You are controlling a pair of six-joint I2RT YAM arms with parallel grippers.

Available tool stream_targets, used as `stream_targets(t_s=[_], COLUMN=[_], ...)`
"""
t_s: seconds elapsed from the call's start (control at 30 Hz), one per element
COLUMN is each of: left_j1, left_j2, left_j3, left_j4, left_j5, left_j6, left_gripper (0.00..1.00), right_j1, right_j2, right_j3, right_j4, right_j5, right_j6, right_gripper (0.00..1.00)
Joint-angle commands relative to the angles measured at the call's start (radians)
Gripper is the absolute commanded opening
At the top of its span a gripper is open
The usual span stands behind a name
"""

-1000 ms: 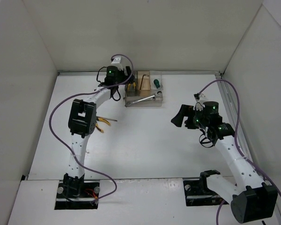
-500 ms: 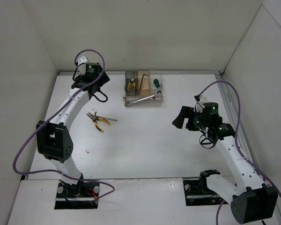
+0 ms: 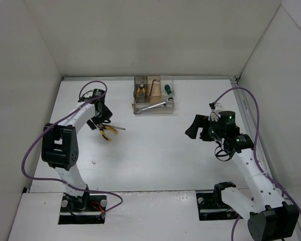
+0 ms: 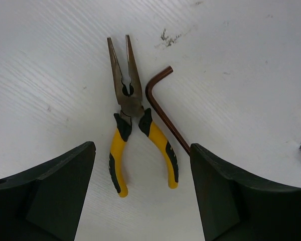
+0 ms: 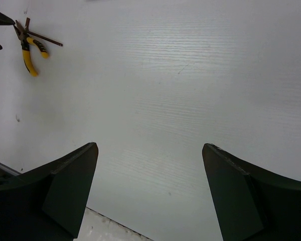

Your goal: Sort the tools into containers

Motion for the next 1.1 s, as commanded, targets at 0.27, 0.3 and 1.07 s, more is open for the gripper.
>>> stream_targets(t_s=[0.27, 0.3, 1.07], left_j1=[-0.045, -0.045, -0.065], left_j2=[-0.033, -0.033, 0.067], left_j3=[-0.100, -0.099, -0.002], left_j4=[0.013, 0.019, -0.034], left_j5=[0.063, 0.061, 0.049], left_j6=[-0.060, -0.061, -0.063], left_gripper=[0.65, 0.65, 0.75], right_j1=[0.014, 0.014, 0.033], right_j2=[-0.005, -0.002, 0.013], right_j3=[0.014, 0.015, 0.012], right_j4=[0.033, 0.033, 0.033], right_j5=[0.024, 0.027, 0.025], right_j6=[-0.018, -0.017, -0.025], right_gripper=[0.83, 0.83, 0.83])
